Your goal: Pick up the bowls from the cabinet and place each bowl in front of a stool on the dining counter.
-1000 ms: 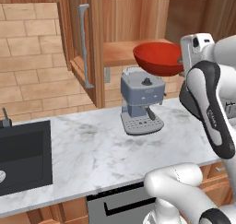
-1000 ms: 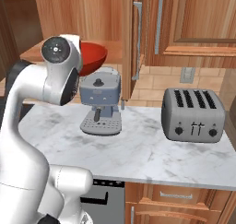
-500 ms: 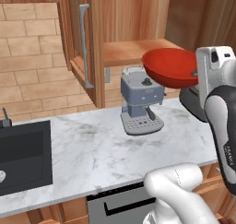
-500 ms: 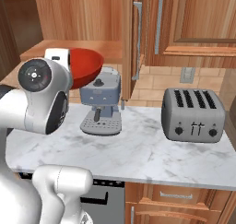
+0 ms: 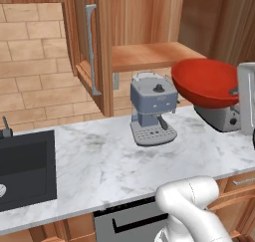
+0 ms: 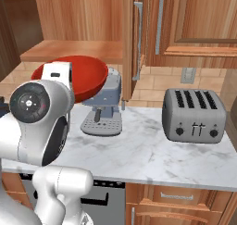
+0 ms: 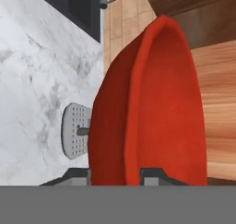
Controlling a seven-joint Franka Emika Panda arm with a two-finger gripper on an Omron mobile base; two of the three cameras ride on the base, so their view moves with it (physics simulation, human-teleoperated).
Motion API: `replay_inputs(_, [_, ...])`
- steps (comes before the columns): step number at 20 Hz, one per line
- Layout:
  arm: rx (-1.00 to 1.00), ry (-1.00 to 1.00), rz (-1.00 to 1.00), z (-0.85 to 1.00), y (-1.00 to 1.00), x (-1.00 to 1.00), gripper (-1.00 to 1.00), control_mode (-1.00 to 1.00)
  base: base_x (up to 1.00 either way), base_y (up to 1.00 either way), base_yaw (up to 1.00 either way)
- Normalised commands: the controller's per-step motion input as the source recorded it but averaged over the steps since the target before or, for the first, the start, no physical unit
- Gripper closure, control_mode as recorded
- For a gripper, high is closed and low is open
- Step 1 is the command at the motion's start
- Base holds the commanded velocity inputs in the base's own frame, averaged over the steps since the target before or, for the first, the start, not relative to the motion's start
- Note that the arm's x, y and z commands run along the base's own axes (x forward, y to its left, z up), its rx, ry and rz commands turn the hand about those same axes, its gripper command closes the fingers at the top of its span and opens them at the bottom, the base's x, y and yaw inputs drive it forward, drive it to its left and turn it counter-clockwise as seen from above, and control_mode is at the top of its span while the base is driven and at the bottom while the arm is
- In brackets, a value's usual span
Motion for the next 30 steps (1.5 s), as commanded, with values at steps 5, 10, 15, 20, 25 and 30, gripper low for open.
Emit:
replay_inputs(5, [0.0, 0.0, 0.0, 0.0, -0.22, -0.6, 1.0, -1.0, 0.0, 0.0, 0.0])
replay_inputs(10, [0.03, 0.05, 0.0, -0.15, 0.0, -0.49, 1.0, -1.0, 0.0, 0.0, 0.0])
replay_inputs(15, [0.03, 0.03, 0.0, -0.2, 0.01, -0.45, 1.0, -1.0, 0.0, 0.0, 0.0])
replay_inputs(20, [0.02, 0.0, 0.0, -0.22, 0.03, -0.21, 1.0, -1.0, 0.0, 0.0, 0.0])
replay_inputs(25, [0.02, 0.0, 0.0, -0.23, 0.01, 0.01, 1.0, -1.0, 0.0, 0.0, 0.0])
replay_inputs(30, [0.0, 0.0, 0.0, -0.24, 0.0, 0.11, 1.0, -1.0, 0.0, 0.0, 0.0])
